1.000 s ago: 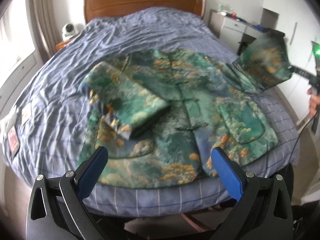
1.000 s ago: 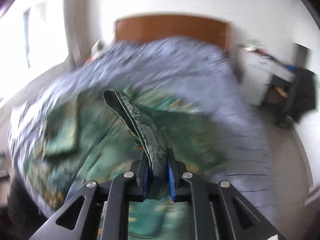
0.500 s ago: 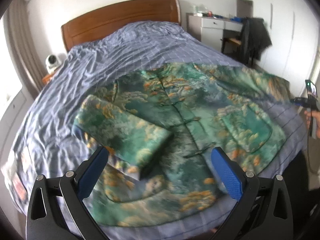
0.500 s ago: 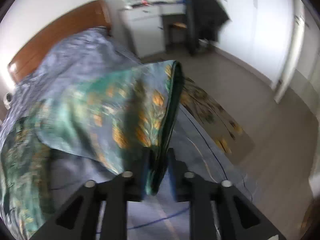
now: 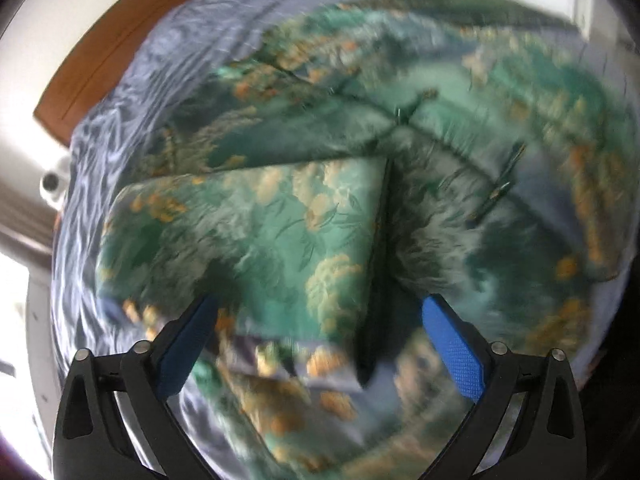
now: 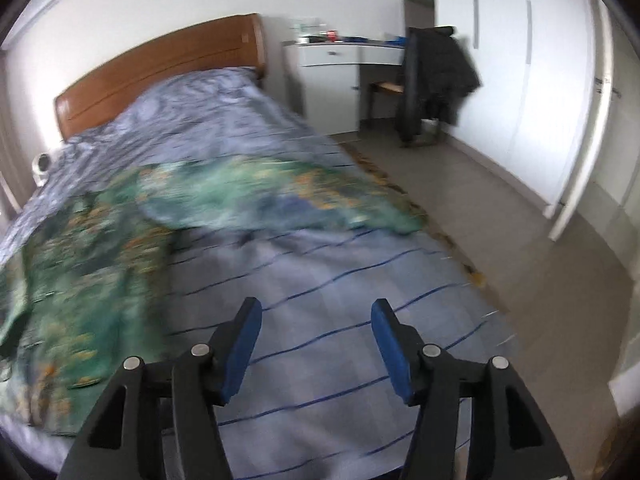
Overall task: Fold large clothes
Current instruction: 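Grasp the folded sleeve cuff with the right tool, pull it outward, release, then grasp the other folded sleeve with the left tool, unfold it outward, release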
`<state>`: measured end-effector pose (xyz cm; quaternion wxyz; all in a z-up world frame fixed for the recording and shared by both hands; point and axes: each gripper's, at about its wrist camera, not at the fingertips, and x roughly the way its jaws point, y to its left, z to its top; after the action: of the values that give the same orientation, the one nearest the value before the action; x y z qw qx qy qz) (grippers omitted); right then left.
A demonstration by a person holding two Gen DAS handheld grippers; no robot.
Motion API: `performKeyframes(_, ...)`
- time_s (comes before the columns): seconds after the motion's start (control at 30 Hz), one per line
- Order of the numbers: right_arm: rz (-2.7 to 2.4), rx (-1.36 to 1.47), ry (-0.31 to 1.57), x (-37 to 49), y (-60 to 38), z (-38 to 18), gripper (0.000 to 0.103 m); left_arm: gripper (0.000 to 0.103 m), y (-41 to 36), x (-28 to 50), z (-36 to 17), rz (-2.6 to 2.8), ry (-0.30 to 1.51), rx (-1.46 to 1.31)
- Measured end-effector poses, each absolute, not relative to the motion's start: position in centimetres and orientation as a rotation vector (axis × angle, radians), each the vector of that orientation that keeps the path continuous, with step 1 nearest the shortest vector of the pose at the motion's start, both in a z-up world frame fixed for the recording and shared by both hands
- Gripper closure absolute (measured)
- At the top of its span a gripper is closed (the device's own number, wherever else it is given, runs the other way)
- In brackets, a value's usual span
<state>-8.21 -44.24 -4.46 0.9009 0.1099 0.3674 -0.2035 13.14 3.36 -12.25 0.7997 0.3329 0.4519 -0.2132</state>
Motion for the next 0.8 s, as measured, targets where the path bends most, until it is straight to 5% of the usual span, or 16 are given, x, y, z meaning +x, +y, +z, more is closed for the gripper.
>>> performKeyframes(0.07, -0.357, 0.224, 0.75, -7.8, -41.5, -3.9, 0.045, 0.023, 3.6, 14.6, -13.2, -0.477, 1.015, 0.685)
performKeyframes(0.13, -0.306, 0.2, 0.738, -7.5, -38.8, -2.8, 0.045, 0.05, 4.5, 15.9, -13.7, -0.519, 1.082, 0.586)
performKeyframes(0.2, -0.257, 0.171, 0.716, -7.1, -36.3, -1.6, 0.045, 0.091, 5.4, 16.2, -13.6, -0.521, 1.099, 0.521)
performKeyframes(0.6, -0.118, 0.027, 0.627, -4.5, -29.3, 2.3, 0.045, 0.094, 21.1, 14.2, 1.5, -0.206, 0.805, 0.112)
performKeyframes(0.8, -0.056, 0.031, 0.64, -4.0, -27.6, 1.6, 0.045, 0.092, 31.1, 14.0, 3.0, 0.069, 0.784, 0.004)
